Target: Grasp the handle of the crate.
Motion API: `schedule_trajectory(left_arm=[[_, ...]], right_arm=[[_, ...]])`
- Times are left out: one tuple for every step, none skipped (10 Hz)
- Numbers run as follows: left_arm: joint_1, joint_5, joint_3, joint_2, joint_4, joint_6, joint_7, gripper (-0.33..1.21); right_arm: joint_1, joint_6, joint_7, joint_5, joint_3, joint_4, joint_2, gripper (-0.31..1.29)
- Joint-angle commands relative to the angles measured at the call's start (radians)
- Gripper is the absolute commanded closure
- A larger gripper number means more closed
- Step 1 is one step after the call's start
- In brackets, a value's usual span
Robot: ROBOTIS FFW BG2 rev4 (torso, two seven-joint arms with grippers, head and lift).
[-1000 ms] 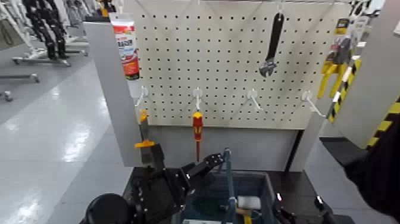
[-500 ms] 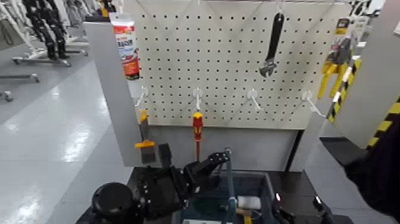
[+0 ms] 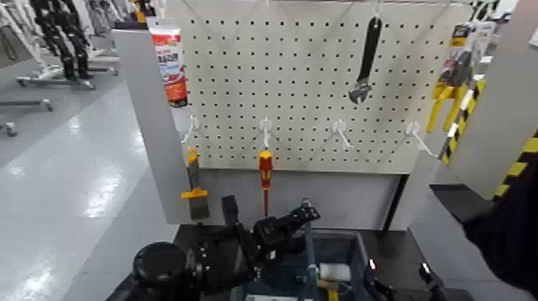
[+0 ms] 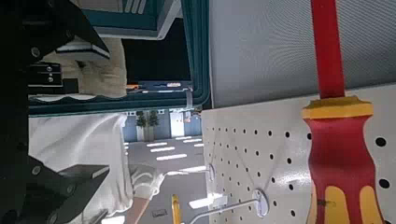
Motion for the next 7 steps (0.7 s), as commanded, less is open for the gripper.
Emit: schedule_trajectory(left_arm=[[-0.006, 0.019, -0.02, -0.004, 0.017, -0.005, -0.006, 0.89], [-0.006, 0.023, -0.024, -0.005, 0.019, -0.005, -0.006, 0.91], [-0.006, 0.023, -0.022, -0.005, 0.019, -0.005, -0.006, 0.98], [-0.006, 0.023, -0.022, -0.005, 0.023, -0.003, -0.005, 1.15], [-0.004, 0.023, -0.022, -0.007, 0.023, -0.003, -0.006, 1.15], [-0.001, 0.023, -0.022, -0.007, 0.022, -0.005, -0.006, 1.15], [0.005, 0.023, -0.02, -0.008, 0.019, -0.005, -0.006, 1.16]], right_arm=[[-0.001, -0.005, -0.002, -0.003, 0.001, 0.003, 0.021, 0.13], [-0.001, -0.008, -0.002, -0.003, -0.001, 0.001, 0.023, 0.13], [-0.001, -0.008, -0.003, -0.005, -0.001, 0.003, 0.021, 0.13], [-0.001, -0.008, -0.003, -0.006, 0.001, 0.003, 0.021, 0.13], [-0.001, -0.008, -0.003, -0.006, 0.001, 0.003, 0.021, 0.13], [0.001, -0.008, -0.003, -0.006, 0.001, 0.003, 0.021, 0.13], [0.001, -0.01, -0.005, -0.006, 0.001, 0.003, 0.021, 0.13]])
